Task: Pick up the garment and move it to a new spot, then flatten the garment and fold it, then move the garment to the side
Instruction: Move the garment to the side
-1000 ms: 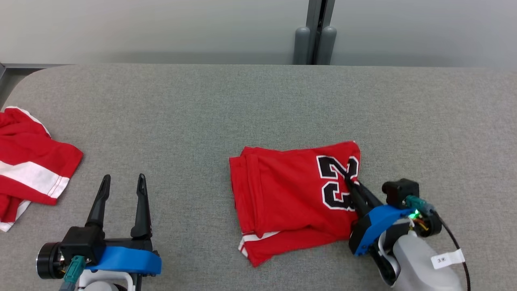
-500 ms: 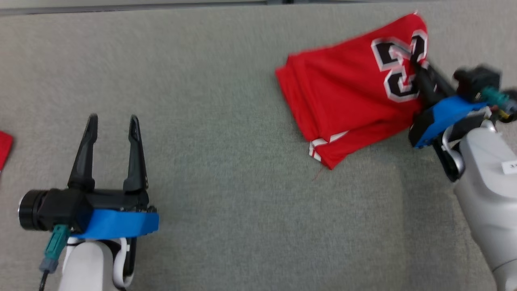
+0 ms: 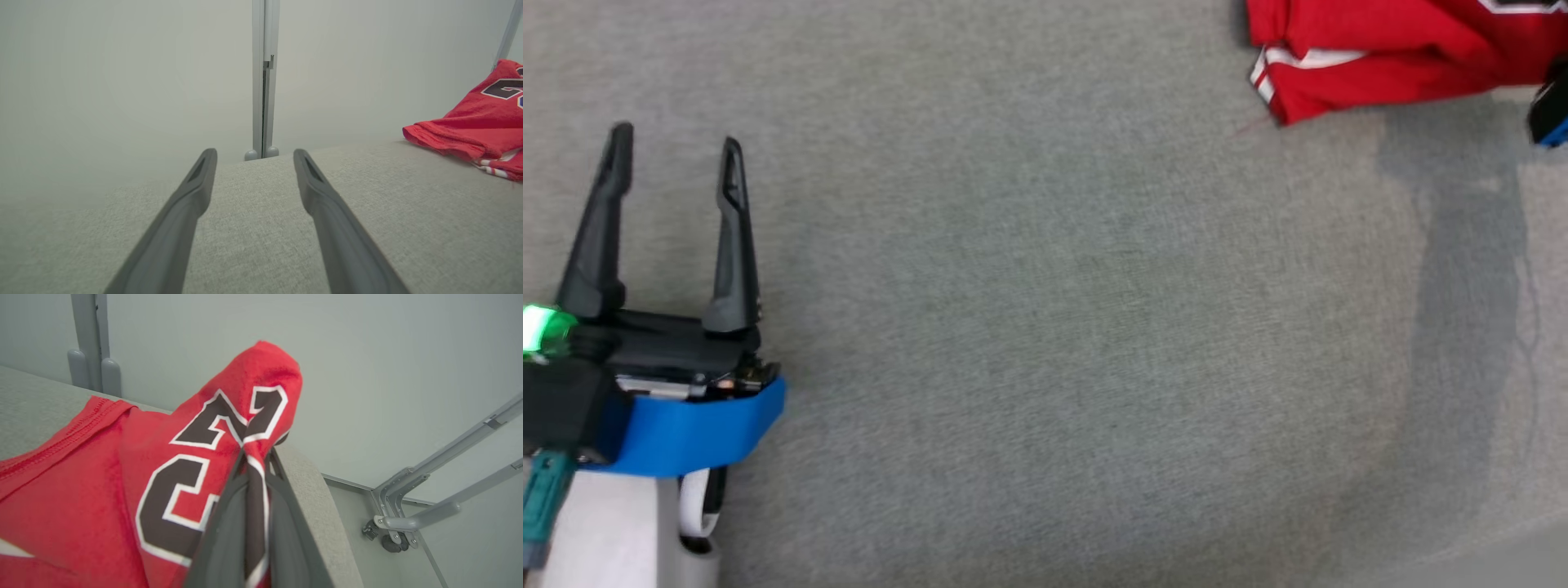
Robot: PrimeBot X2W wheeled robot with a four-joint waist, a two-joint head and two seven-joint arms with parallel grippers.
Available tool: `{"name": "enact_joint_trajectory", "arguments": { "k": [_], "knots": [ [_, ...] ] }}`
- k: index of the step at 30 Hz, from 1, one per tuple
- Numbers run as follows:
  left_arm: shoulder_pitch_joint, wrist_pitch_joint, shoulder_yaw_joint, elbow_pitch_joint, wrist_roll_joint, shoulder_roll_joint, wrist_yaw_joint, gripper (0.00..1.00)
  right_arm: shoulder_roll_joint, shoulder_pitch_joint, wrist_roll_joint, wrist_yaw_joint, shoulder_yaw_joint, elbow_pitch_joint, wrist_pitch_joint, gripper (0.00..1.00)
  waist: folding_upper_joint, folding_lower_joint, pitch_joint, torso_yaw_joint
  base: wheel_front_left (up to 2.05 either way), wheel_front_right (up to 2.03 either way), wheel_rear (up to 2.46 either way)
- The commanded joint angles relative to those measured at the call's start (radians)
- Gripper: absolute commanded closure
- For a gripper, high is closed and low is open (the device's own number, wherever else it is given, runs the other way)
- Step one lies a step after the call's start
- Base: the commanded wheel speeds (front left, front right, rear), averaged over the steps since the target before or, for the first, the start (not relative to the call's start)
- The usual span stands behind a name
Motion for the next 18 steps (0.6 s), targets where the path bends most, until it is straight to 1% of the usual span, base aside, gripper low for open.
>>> {"name": "enact_joint_trajectory", "arguments": {
  "k": [1,7,11,12,13,14,18],
  "knots": [
    [-0.001,-0.004,0.002,-0.028,0.007,0.015,-0.001,0.0,-0.026,-0.041,0.009,0.0,0.0,0.011,0.0,1.0,-0.0003,-0.0002,0.015,-0.02,0.0,0.0,0.0],
    [0.001,0.006,0.003,-0.08,0.015,0.058,-0.001,0.0,-0.022,-0.13,0.044,0.0,0.027,0.078,0.001,1.0,-0.0003,-0.0002,0.049,-0.057,0.0,0.0,0.0],
    [0.0,0.019,0.001,-0.107,0.011,0.069,-0.001,0.0,-0.009,-0.193,0.02,0.0,0.053,0.166,0.011,1.0,-0.0003,-0.0002,0.059,-0.055,0.0,0.0,0.0],
    [0.001,0.019,-0.001,-0.112,0.011,0.07,0.0,0.0,-0.012,-0.21,0.01,0.0,0.056,0.19,0.011,0.89,-0.0003,-0.0002,0.061,-0.051,0.0,0.0,0.0],
    [0.002,0.019,-0.002,-0.114,0.01,0.07,0.002,0.0,-0.014,-0.226,0.001,0.0,0.057,0.213,0.011,0.49,-0.0003,-0.0002,0.063,-0.045,0.0,0.0,0.0],
    [0.003,0.019,-0.003,-0.115,0.009,0.069,0.004,0.0,-0.014,-0.239,-0.008,0.0,0.057,0.235,0.01,0.0,-0.0003,-0.0002,0.064,-0.041,0.0,0.0,0.0],
    [0.004,0.013,-0.005,-0.107,0.002,0.062,0.012,0.0,-0.031,-0.278,-0.052,0.0,0.04,0.293,0.004,0.0,-0.0003,-0.0002,0.06,-0.02,0.0,0.0,0.0]
  ]
}}
